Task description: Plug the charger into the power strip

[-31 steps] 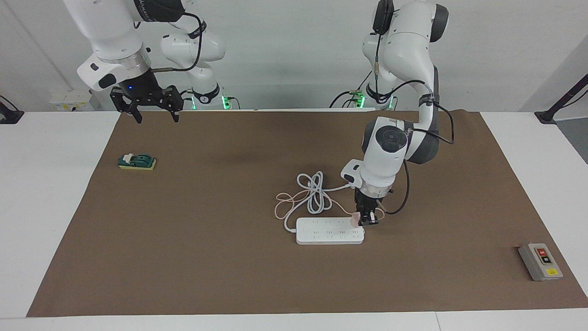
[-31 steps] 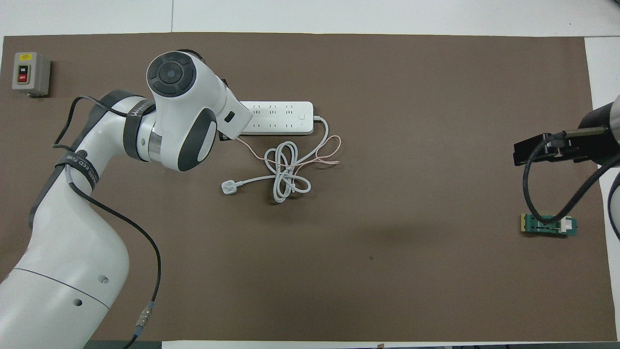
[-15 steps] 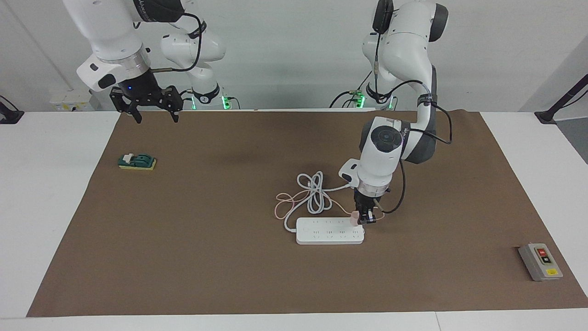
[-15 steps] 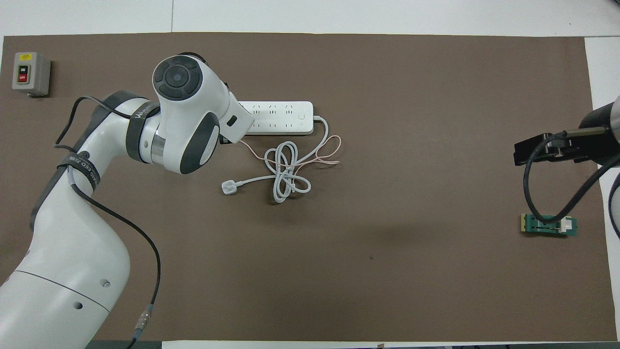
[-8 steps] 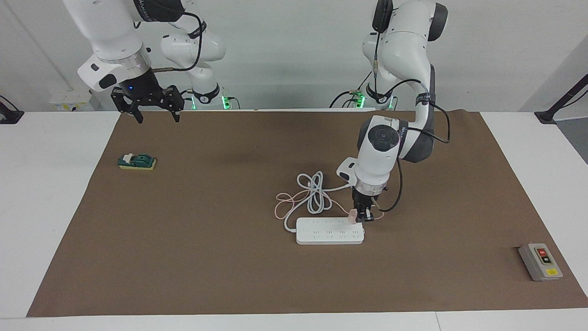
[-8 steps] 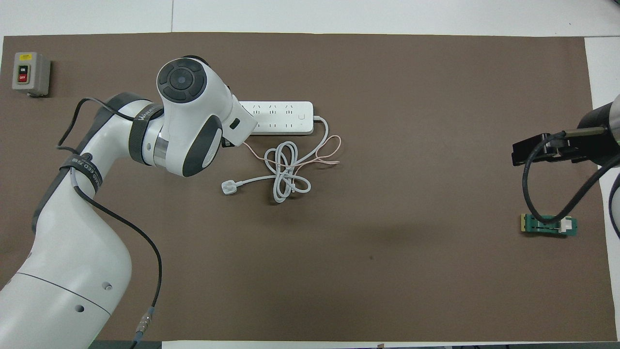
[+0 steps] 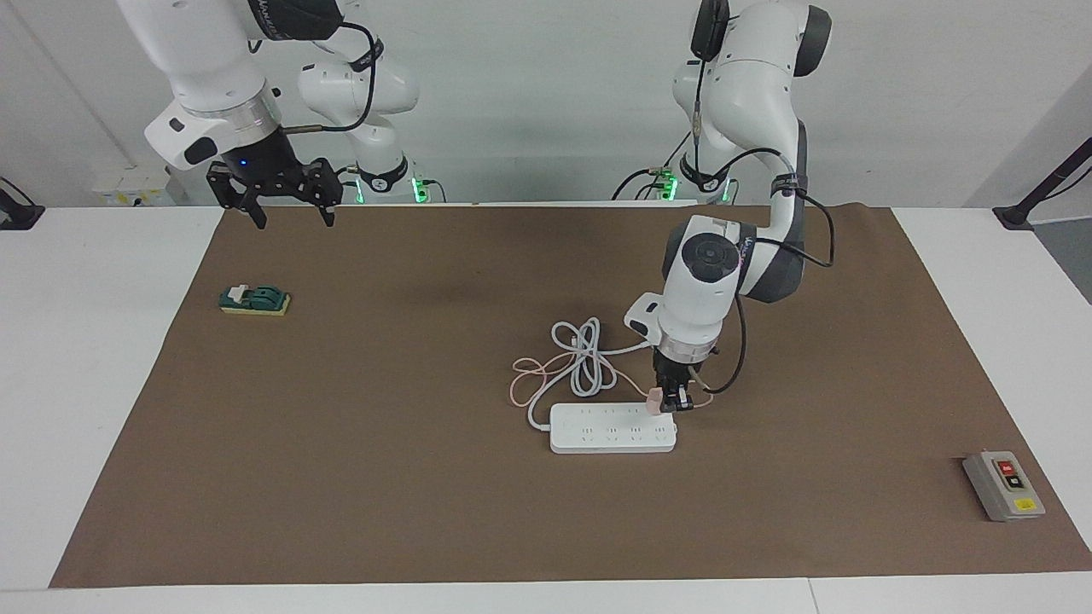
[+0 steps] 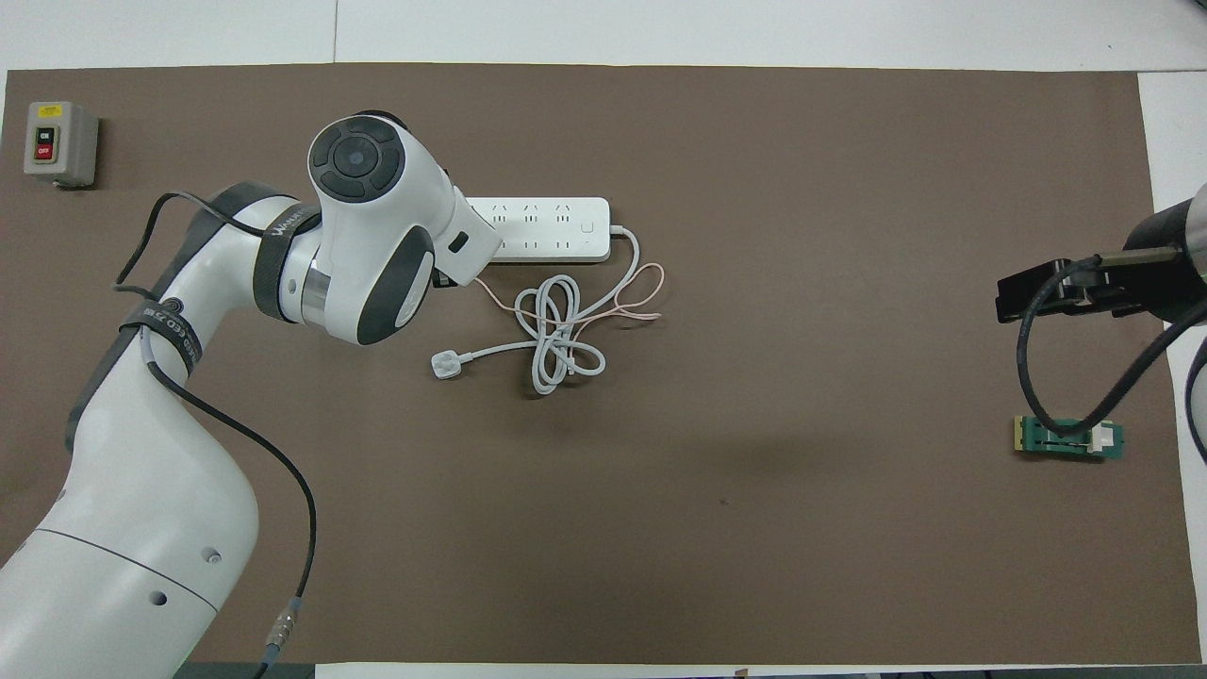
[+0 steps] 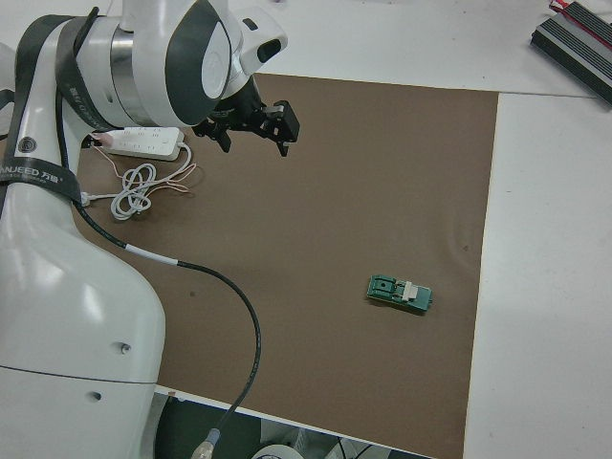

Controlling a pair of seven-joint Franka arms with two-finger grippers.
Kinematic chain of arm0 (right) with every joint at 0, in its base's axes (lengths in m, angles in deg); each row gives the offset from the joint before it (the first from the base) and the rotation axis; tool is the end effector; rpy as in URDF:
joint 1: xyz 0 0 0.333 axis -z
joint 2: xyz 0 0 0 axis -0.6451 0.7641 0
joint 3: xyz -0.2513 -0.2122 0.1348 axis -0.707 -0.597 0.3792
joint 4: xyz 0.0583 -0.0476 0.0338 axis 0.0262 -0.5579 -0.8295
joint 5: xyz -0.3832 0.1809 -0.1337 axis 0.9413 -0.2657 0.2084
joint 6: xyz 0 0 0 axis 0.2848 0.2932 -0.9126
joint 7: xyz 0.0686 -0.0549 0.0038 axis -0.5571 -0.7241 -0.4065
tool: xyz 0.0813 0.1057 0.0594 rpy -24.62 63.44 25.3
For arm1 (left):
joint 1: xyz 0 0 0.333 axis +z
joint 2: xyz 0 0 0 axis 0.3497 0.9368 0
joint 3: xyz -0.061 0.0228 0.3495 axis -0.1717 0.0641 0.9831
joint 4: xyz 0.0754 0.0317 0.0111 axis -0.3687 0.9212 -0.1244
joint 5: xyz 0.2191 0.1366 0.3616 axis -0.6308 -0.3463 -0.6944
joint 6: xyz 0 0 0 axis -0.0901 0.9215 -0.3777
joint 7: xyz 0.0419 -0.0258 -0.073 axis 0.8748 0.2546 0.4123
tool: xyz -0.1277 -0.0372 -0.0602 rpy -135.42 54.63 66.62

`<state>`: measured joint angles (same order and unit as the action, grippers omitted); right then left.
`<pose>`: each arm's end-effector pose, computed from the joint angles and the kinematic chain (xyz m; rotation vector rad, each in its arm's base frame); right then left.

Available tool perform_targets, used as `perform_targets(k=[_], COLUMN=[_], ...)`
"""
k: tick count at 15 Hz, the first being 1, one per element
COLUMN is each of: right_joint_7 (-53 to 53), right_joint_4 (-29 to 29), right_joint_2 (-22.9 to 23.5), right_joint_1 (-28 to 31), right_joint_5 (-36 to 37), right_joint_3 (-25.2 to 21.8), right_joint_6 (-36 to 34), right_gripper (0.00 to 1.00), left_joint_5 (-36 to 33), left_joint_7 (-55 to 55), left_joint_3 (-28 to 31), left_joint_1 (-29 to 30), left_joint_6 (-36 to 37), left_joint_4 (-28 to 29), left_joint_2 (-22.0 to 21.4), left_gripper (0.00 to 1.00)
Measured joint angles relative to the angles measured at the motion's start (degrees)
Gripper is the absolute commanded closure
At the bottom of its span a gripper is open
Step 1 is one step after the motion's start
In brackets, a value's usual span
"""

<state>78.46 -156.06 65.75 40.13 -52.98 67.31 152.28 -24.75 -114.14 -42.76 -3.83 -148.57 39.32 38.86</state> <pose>0.5862 0.0379 0.6283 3.1348 0.0325 -0.0685 0.6937 -0.3091 0.3157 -2.1843 2.1518 -0.1144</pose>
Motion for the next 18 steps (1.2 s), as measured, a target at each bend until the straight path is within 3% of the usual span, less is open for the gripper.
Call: perform_targets(k=[7,11,18], right_joint_7=[0.0,0.0,0.0], right_joint_4=[0.0,0.0,0.0], right_joint_2=[0.0,0.0,0.0], right_joint_1=[0.0,0.0,0.0], right_joint_5=[0.0,0.0,0.0], right_joint_3=[0.0,0.0,0.0], right_joint_6=[0.0,0.0,0.0], right_gripper=[0.0,0.0,0.0], left_joint_5=[0.7,0.7,0.9], left_joint_7=[-0.2,-1.2,-8.7], left_joint_3=[0.1,0.1,0.1], left_joint_1=[0.1,0.1,0.1], left_joint_6=[6.5,6.9,10.8], left_joint_4=[-6.0,-6.8,-11.4], left_joint_2=[3.1,3.9,6.9], left_gripper=[1.0,1.0,1.0])
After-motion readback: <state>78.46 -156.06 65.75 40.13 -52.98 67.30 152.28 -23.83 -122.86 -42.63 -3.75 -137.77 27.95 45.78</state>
